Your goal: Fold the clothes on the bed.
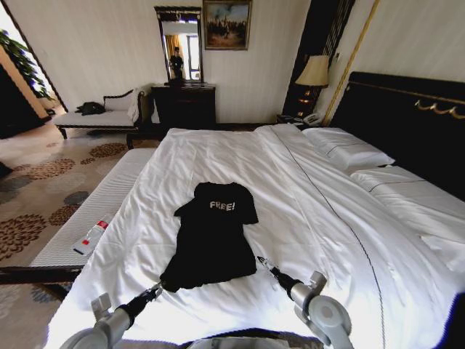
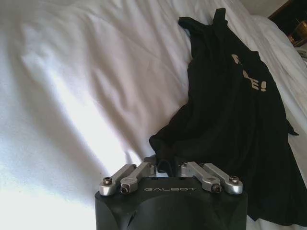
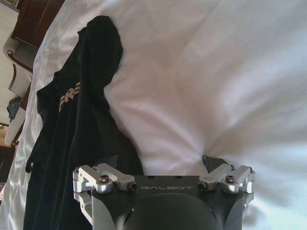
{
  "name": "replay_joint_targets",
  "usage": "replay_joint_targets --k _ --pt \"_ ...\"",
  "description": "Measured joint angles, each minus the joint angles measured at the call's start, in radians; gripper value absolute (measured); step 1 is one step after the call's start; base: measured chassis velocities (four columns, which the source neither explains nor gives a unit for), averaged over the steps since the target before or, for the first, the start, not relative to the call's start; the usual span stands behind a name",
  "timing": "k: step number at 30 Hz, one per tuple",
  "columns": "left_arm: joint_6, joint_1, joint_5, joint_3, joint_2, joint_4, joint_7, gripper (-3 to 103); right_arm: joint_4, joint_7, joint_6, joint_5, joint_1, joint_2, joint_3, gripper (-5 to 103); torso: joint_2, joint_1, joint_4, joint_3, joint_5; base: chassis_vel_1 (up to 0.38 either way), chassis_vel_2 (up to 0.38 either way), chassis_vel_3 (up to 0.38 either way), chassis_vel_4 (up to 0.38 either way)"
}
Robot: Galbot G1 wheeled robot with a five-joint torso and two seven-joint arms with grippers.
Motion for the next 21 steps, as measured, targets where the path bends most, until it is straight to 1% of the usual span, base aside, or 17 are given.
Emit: replay_joint_targets --k 2,4,5,7,10,12,15,21 --pt "0.0 0.001 0.0 -0.001 -0.001 0.0 0.0 16 0.005 0.0 0.0 0.002 -0.004 0.002 0.001 99 0.0 0.0 0.0 0.0 0.0 0.0 0.0 0.0 0.0" --pt "-0.001 0.003 0.0 -0.005 -0.002 -0.002 0.0 7 0.013 0.0 -0.001 0.01 -0.01 0.006 0.003 99 0.0 0.0 0.0 0.0 0.0 0.0 0.0 0.0 0.0" --pt "-0.002 0.003 -0.001 -0.008 -0.002 -0.002 0.0 4 0.013 0.0 -0.002 0.012 -0.011 0.007 0.003 99 0.0 0.0 0.0 0.0 0.0 0.0 0.0 0.0 0.0" --pt "-0.003 0.003 -0.002 -0.013 -0.003 -0.002 0.0 3 0.015 0.001 -0.004 0.018 -0.013 0.01 0.003 99 0.0 0.0 0.0 0.0 0.0 0.0 0.0 0.0 0.0" --pt "-0.005 -0.001 -0.016 -0.05 -0.003 0.0 0.0 2 0.019 0.001 -0.008 0.026 -0.017 0.022 -0.004 99 0.0 0.0 0.0 0.0 0.0 0.0 0.0 0.0 0.0" --pt "-0.005 -0.001 -0.018 -0.053 -0.003 0.0 0.0 2 0.019 0.002 -0.009 0.026 -0.017 0.024 -0.006 99 0.0 0.0 0.0 0.0 0.0 0.0 0.0 0.0 0.0" --pt "-0.006 -0.005 -0.044 -0.093 0.0 -0.001 -0.002 2 0.019 0.003 -0.012 0.026 -0.014 0.037 -0.022 99 0.0 0.0 0.0 0.0 0.0 0.0 0.0 0.0 0.0" --pt "-0.008 -0.015 -0.068 -0.137 -0.002 0.014 -0.002 2 0.02 0.005 -0.015 0.026 -0.007 0.045 -0.037 98 0.0 0.0 0.0 0.0 -0.0001 0.0 0.0 0.0 0.0"
